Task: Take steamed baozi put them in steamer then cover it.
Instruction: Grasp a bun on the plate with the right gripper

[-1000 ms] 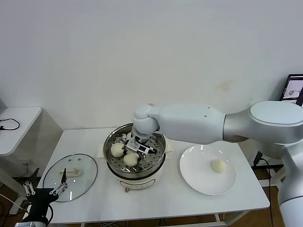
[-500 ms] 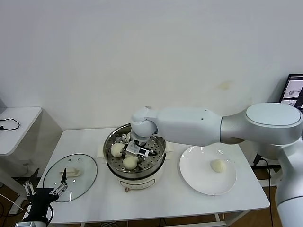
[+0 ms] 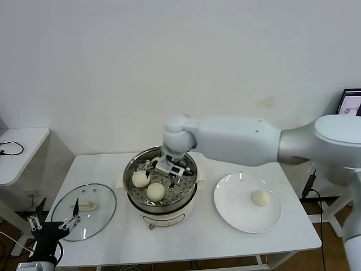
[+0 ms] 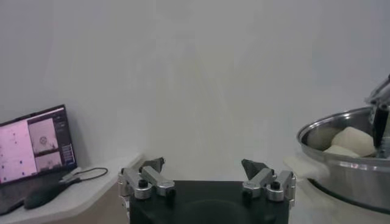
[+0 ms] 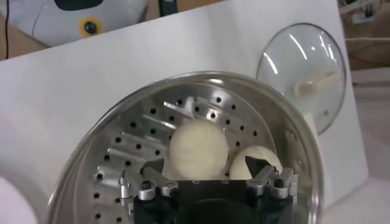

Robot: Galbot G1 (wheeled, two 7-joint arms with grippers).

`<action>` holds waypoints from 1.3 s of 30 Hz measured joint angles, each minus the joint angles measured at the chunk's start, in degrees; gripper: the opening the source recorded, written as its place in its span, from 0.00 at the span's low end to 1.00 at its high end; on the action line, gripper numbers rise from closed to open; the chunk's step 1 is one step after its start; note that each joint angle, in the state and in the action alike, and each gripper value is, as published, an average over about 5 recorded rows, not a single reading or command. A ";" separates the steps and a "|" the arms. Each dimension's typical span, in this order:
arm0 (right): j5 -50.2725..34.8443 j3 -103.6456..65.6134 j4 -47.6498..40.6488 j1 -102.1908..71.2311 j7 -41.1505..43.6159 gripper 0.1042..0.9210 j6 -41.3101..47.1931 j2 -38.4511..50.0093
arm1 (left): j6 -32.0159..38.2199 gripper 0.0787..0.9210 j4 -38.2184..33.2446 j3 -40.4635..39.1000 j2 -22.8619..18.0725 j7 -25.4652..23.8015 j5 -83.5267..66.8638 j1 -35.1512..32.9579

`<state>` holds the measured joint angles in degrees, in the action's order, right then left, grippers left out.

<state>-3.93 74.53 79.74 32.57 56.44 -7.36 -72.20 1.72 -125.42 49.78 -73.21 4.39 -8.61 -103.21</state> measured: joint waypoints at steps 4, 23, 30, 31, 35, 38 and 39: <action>-1.36 -1.11 1.58 1.14 0.78 0.88 2.75 4.36 | -0.01 0.88 0.06 -0.06 0.32 -0.02 0.02 0.09; -2.43 -5.71 11.15 -2.73 4.21 0.88 19.39 32.82 | -0.28 0.88 0.62 -1.62 0.96 -0.26 0.65 1.37; 0.95 -8.71 11.51 -8.87 3.58 0.88 21.96 40.04 | -0.28 0.88 0.99 -2.23 0.83 -0.30 1.01 1.73; 1.47 -9.43 11.43 -9.99 3.48 0.88 22.20 40.67 | -0.28 0.88 0.99 -2.29 0.80 -0.30 1.09 1.69; 3.66 -12.89 10.57 -15.07 3.10 0.88 22.93 42.43 | -0.28 0.88 0.89 -2.19 0.88 -0.33 1.23 1.34; 5.27 -15.65 9.49 -19.01 2.87 0.88 23.35 43.20 | -0.28 0.88 0.82 -1.96 0.98 -0.34 1.25 1.05; 5.78 -16.52 9.06 -20.28 2.79 0.88 23.46 43.38 | -0.28 0.88 0.81 -1.92 0.98 -0.34 1.28 0.97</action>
<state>1.85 58.00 88.79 12.29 59.23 16.10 -28.82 1.44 -124.62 47.87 -72.24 4.04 -7.33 -102.24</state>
